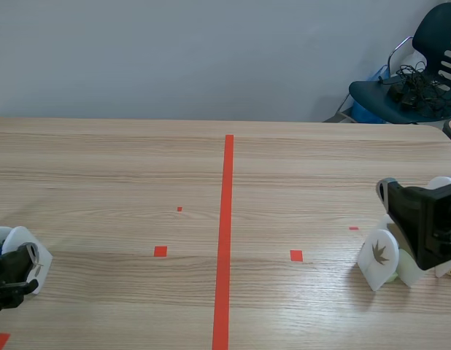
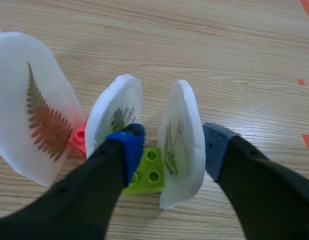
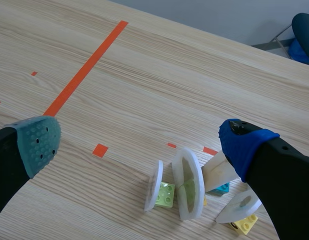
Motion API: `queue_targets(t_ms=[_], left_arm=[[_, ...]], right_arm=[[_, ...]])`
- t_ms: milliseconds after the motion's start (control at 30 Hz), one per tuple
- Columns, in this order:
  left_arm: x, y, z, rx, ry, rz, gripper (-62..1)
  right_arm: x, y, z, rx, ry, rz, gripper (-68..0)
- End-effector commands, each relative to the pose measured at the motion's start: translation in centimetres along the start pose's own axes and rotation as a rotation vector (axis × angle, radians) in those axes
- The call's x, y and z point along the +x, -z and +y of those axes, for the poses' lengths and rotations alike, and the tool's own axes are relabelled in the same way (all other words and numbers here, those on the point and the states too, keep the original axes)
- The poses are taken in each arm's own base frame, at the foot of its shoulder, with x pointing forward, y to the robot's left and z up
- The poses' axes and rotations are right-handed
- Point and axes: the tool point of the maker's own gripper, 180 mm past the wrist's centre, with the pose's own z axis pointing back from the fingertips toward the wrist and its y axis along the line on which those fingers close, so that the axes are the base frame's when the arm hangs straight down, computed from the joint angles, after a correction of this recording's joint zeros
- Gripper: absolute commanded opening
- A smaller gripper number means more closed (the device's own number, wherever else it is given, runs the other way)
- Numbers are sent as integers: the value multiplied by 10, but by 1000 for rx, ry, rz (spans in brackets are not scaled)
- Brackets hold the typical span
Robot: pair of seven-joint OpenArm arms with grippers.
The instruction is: Do the leaf sorting experiment
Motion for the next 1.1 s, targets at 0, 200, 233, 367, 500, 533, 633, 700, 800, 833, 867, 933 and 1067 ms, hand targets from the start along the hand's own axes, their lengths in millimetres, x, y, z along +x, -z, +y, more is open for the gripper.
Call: queue_targets(t_ms=[0, 200, 233, 367, 500, 533, 633, 700, 800, 833, 867, 933, 1067], left_arm=[[21, 2, -3, -22, 6, -60, -241], [57, -8, -31, -220, -49, -97, -172], [67, -13, -38, -270, -54, -112, -172], [107, -36, -52, -377, -35, -196, -172], [129, -51, -52, -373, 28, -226, -58], [131, -53, -54, -375, 41, -222, -3], [130, -59, -63, -396, 63, -193, 14], [128, -62, -69, -411, 69, -170, 14], [130, -68, -79, -437, 68, -155, 14], [131, -69, -82, -444, 77, -155, 14], [133, -70, -84, -449, 84, -155, 14], [135, -70, -87, -456, 93, -155, 14], [136, -70, -89, -463, 94, -158, 14]], right_arm=[[8, 1, -4, -10, -4, -29, 4], [8, 1, -4, -10, -4, -30, 4], [8, 1, -4, -10, -4, -30, 4], [8, 1, -4, -10, -4, -31, 4], [8, 0, -4, -11, -4, -33, 4], [8, 0, -5, -14, -3, -33, 4], [9, 1, -6, -19, -3, -36, 4], [10, 1, -6, -18, -3, -40, 4], [11, 1, -6, -18, -3, -44, 4], [11, 1, -6, -18, -3, -44, 4], [11, 1, -6, -18, -3, -44, 4], [11, 1, -6, -18, -2, -43, 4], [11, 1, -6, -18, -2, -43, 4]])
